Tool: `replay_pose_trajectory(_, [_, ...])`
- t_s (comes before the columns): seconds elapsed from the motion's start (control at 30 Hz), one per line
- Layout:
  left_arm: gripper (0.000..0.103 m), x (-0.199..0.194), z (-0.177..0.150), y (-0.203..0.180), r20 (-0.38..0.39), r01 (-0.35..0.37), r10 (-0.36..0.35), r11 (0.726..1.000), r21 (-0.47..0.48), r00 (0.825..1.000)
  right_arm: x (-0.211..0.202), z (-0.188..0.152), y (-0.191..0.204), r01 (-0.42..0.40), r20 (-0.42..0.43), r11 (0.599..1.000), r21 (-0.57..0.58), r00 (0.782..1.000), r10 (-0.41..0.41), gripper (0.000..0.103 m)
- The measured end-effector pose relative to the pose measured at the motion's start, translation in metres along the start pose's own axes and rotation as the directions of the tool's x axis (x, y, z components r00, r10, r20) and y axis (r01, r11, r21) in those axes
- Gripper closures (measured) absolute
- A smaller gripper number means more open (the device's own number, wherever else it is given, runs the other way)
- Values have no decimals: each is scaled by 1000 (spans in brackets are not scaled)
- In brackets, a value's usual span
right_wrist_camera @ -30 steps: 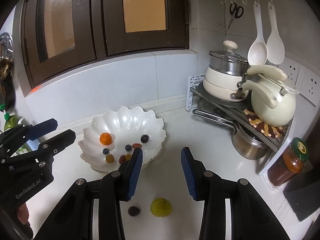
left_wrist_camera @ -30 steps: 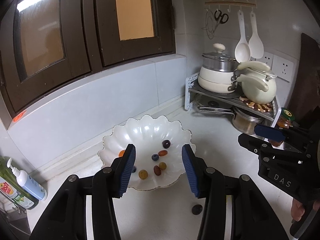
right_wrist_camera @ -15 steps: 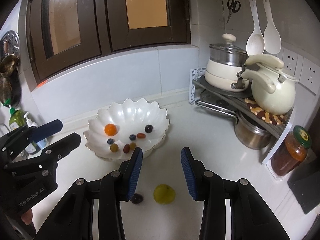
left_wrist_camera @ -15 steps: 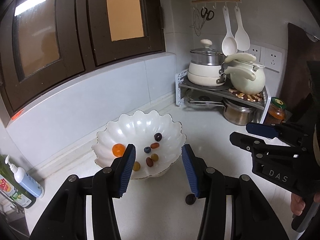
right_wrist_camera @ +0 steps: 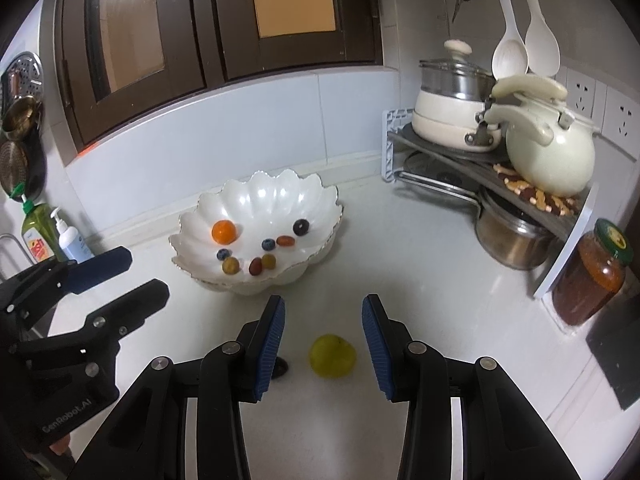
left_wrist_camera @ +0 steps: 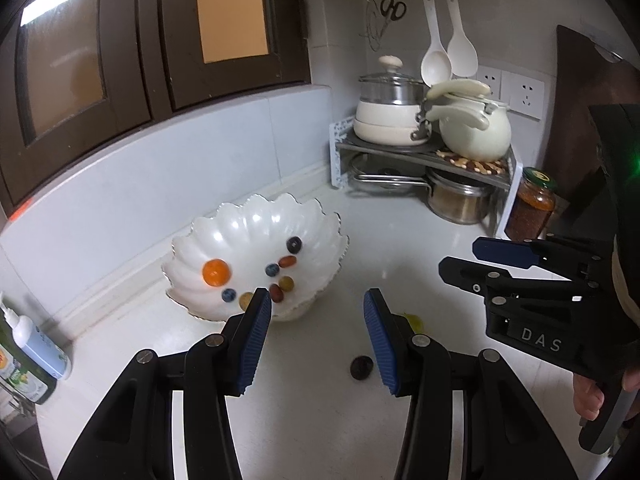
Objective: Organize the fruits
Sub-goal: 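Withdraw both open tools from the bowl toward the green apple and dark plum, then close the left tool on the dark plum while the right tool grasps the green apple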
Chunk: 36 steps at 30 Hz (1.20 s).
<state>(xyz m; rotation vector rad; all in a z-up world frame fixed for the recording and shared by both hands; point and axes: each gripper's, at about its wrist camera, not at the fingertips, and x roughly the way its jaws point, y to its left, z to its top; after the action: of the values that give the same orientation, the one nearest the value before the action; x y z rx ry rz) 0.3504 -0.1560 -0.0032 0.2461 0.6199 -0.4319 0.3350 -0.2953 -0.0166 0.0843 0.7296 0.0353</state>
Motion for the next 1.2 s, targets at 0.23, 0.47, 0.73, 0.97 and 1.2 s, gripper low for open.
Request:
replay_pose_trajectory(0.23, [55, 9, -17, -6, -35, 15, -15, 1000, -7, 999, 6, -13, 1, 11, -16, 1000, -5, 1000, -11, 52])
replay_pose_trajectory(0.47, [55, 19, -33, -10, -78, 39, -41, 999, -25, 996, 18, -25, 0, -7, -61, 1000, 8, 998, 8, 52])
replay_pose_trajectory(0.73, [55, 36, -49, -21, -130, 65, -63, 998, 6, 989, 32, -37, 0, -13, -97, 1000, 8, 995, 14, 52])
replay_pose_trajectory(0.97, [55, 50, -62, -23, -154, 93, -94, 996, -14, 984, 46, -45, -1, -30, -138, 999, 15, 990, 31, 52])
replay_pose_trajectory(1.2, [56, 69, -69, -25, -193, 93, -95, 995, -19, 977, 65, -53, -3, -45, -183, 998, 34, 982, 50, 52])
